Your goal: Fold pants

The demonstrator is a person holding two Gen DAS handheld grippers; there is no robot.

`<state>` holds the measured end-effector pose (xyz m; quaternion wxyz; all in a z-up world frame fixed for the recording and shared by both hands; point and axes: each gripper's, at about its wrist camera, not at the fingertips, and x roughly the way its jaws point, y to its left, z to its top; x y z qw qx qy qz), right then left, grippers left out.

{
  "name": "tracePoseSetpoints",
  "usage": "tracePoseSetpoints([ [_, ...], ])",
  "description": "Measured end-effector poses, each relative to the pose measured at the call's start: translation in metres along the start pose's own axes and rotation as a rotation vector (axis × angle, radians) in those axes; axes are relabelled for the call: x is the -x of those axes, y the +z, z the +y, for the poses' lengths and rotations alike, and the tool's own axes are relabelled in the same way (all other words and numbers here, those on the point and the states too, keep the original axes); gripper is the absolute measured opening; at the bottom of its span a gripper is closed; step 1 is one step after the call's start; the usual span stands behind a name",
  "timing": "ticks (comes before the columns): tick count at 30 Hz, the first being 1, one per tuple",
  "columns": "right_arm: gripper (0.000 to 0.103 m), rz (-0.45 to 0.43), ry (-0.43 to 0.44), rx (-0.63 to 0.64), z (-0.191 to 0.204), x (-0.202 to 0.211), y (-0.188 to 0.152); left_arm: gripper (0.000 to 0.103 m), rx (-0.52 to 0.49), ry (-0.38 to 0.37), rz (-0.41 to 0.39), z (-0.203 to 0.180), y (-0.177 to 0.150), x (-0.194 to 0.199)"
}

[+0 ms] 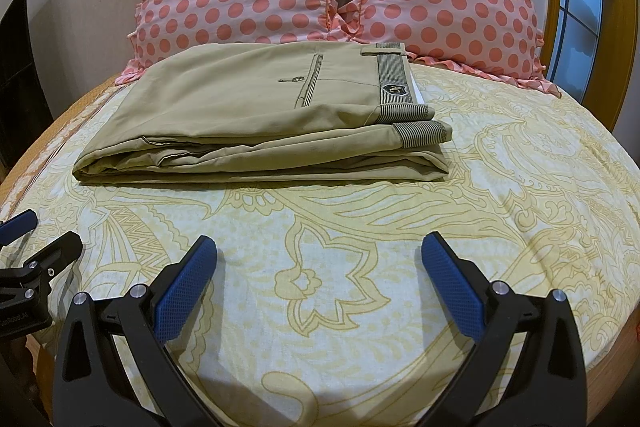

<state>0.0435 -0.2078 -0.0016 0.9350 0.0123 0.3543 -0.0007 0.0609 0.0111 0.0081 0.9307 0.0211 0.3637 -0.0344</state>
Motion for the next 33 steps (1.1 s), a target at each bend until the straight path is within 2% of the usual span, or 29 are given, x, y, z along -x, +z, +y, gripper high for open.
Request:
tracePoseSetpoints([
  [33,0.102,-0.001,-0.003,-0.002,0.0007,-0.0001,0.0005,0.101,0.004,0.005,-0.006,0.0001,-0.0007,-0.001],
])
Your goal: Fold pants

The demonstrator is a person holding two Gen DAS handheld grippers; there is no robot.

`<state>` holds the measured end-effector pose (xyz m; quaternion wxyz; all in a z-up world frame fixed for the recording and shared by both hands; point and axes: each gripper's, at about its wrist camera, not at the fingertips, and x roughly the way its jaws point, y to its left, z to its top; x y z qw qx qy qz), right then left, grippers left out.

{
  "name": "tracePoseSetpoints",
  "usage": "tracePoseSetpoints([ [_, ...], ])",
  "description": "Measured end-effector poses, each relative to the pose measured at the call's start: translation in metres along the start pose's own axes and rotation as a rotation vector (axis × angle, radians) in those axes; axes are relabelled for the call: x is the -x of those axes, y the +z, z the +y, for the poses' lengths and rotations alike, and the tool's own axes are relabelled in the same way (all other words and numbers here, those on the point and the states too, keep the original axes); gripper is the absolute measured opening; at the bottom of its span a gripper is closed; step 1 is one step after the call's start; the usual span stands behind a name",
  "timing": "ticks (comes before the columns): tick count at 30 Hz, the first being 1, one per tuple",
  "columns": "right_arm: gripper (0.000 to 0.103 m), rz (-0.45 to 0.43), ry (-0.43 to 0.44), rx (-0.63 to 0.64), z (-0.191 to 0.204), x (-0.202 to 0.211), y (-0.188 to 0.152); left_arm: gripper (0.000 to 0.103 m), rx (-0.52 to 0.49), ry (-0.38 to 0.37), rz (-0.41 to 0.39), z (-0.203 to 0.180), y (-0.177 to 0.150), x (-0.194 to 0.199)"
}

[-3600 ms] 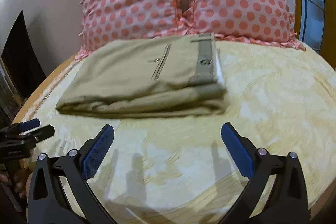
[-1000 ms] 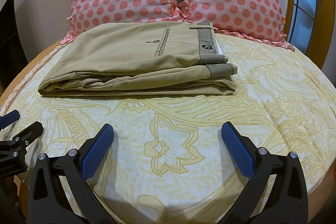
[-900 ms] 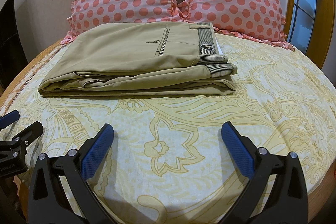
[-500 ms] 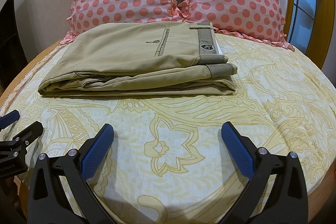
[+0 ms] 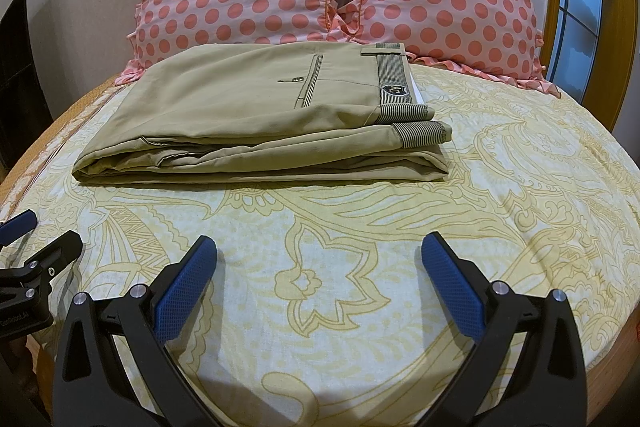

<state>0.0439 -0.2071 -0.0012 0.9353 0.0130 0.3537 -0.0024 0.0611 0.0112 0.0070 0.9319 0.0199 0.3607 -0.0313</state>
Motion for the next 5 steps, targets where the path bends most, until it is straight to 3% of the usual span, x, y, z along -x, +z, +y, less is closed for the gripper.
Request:
tracePoseSetpoints([
  [5,0.102,0.0,-0.001,0.0,0.0004,0.0,-0.0001,0.101,0.0,0.0,0.0,-0.0001,0.0002,0.0001],
])
